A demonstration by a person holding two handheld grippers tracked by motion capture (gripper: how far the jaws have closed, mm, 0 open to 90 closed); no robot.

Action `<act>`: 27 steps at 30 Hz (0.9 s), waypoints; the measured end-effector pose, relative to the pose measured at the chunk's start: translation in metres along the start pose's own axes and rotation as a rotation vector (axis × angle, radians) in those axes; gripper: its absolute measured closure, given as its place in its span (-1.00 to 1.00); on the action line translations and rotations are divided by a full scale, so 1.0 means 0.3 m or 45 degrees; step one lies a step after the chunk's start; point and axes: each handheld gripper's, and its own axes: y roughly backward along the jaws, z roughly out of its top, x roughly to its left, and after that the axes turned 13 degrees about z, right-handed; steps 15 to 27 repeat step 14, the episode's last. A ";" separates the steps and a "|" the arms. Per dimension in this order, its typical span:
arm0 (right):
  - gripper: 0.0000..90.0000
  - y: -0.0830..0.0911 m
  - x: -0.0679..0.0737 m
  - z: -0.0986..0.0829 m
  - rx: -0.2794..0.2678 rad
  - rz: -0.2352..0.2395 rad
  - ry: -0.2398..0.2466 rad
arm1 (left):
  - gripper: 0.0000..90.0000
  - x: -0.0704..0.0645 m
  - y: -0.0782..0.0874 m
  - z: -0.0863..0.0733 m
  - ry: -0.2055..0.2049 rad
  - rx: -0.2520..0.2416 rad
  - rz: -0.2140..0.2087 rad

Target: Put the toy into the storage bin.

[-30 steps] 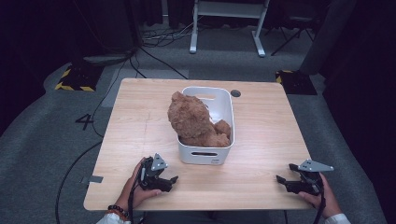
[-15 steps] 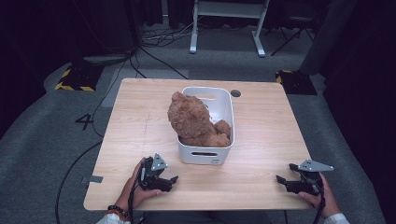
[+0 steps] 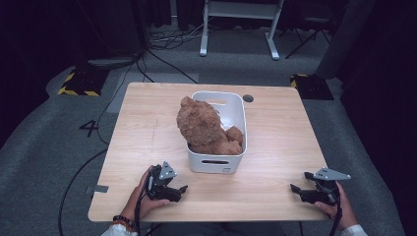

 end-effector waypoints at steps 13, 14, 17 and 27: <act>-0.59 0.001 0.001 -0.001 0.000 -0.011 -0.003 | -0.69 0.000 -0.004 0.002 0.007 -0.006 0.001; -0.59 0.001 0.000 -0.001 -0.001 -0.014 -0.007 | -0.69 0.000 -0.004 0.002 0.007 -0.006 0.001; -0.59 0.001 0.000 -0.001 -0.001 -0.014 -0.007 | -0.69 0.000 -0.004 0.002 0.007 -0.006 0.001; -0.59 0.001 0.000 -0.001 -0.001 -0.014 -0.007 | -0.69 0.000 -0.004 0.002 0.007 -0.006 0.001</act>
